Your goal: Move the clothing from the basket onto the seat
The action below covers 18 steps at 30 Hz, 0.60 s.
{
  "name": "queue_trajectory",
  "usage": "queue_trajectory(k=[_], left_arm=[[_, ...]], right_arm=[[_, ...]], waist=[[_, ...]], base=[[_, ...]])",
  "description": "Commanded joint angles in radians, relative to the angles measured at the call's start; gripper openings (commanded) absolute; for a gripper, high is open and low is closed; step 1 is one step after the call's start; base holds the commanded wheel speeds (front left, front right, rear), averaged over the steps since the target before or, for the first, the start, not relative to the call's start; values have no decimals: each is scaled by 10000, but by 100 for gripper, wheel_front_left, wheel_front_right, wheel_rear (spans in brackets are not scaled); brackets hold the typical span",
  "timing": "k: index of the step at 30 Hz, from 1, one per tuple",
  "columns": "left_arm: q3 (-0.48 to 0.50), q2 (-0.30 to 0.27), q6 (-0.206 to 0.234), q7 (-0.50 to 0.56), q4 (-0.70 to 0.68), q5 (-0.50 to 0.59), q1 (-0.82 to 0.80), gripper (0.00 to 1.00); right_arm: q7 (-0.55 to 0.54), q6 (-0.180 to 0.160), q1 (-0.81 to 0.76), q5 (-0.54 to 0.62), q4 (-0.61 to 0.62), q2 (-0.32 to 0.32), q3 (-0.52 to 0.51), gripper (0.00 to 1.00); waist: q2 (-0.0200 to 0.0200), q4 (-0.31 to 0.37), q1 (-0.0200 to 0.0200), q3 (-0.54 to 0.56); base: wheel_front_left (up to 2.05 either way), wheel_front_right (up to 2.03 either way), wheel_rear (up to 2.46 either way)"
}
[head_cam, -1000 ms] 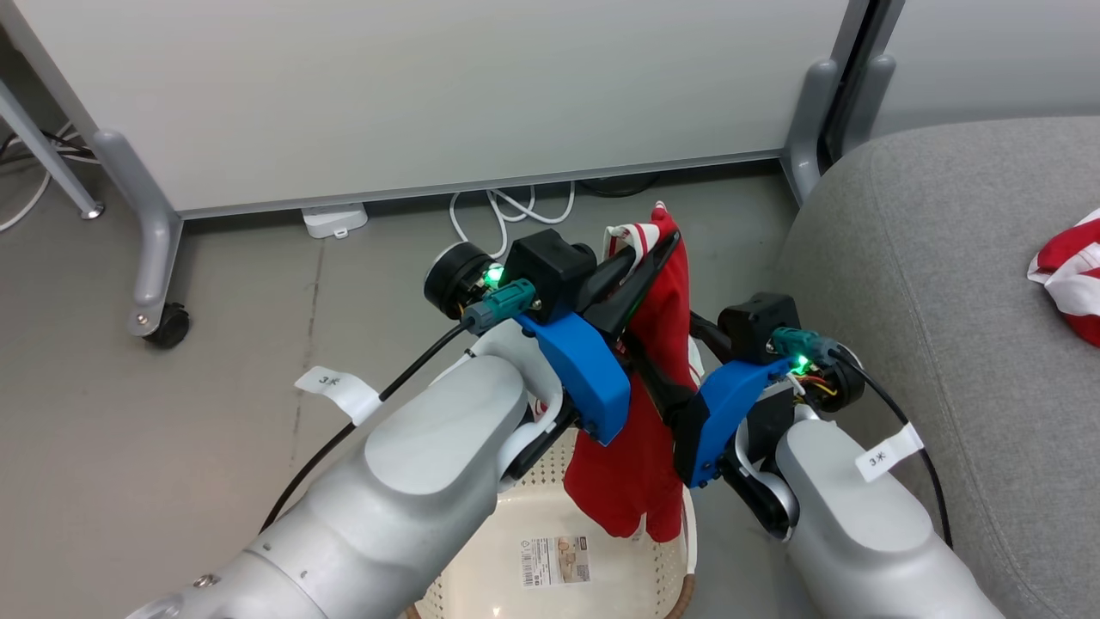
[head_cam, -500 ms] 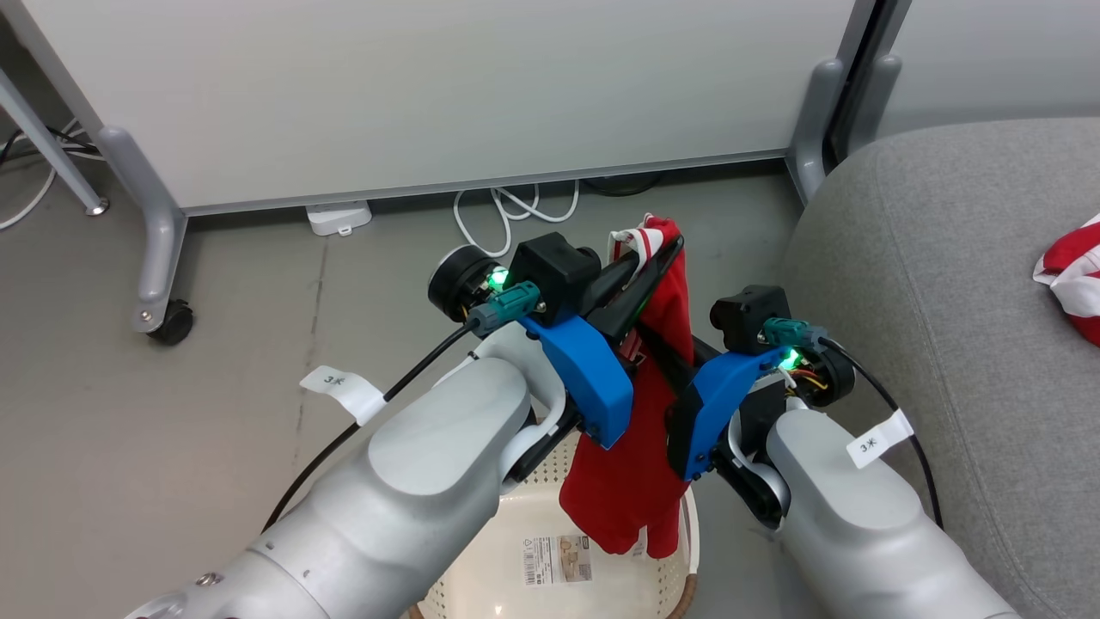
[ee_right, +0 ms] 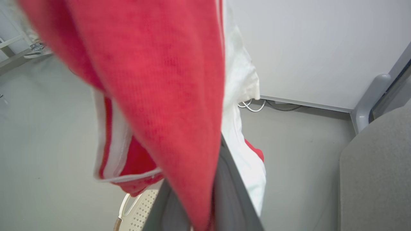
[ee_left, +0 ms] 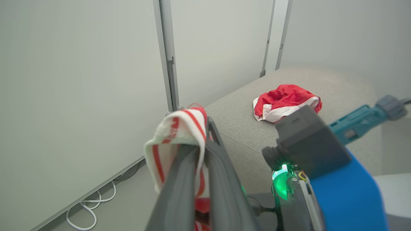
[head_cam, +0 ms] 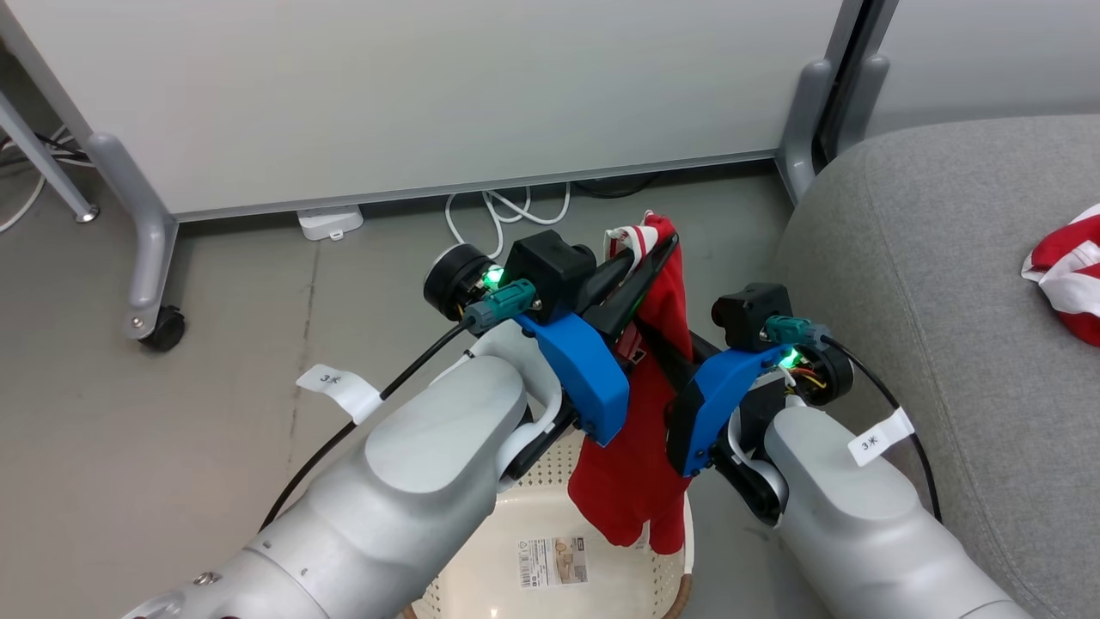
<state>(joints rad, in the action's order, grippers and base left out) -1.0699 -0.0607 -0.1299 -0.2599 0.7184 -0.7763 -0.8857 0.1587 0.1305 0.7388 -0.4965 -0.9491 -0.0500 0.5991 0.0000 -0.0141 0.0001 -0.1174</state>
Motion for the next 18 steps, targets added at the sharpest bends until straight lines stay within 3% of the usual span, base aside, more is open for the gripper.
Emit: queue_trajectory(k=[1, 4, 6, 7, 8, 18], left_arm=[[74, -36, -11, -66, 13, -63, -89, 0], [80, -28, -10, -68, 19, -65, -26, 0], [87, -24, -11, -70, 13, -88, 24, 51], [87, -24, -11, -70, 13, -88, 24, 51], [87, -23, -10, -71, 0, -98, 54, 100], [725, -452, 32, -64, -682, -27, 811, 100]], right_arm=[[99, 5, 194, -121, -88, -8, 53, 0], [156, 5, 227, -207, -202, -8, 126, 0], [210, 5, 268, -263, -274, -8, 153, 0], [210, 5, 268, -263, -274, -8, 153, 0], [217, 5, 295, -272, -319, -8, 162, 0], [492, 5, 505, -425, -674, -8, 179, 0]], waist=[[0, -2, -1, 15], [0, -2, -1, 40], [0, -6, -1, 55], [0, -6, -1, 55], [0, -6, -1, 62], [0, 4, -1, 101]], base=[[0, 0, 0], [0, 0, 0], [0, 0, 0], [0, 0, 0], [0, 0, 0], [0, 0, 0]])
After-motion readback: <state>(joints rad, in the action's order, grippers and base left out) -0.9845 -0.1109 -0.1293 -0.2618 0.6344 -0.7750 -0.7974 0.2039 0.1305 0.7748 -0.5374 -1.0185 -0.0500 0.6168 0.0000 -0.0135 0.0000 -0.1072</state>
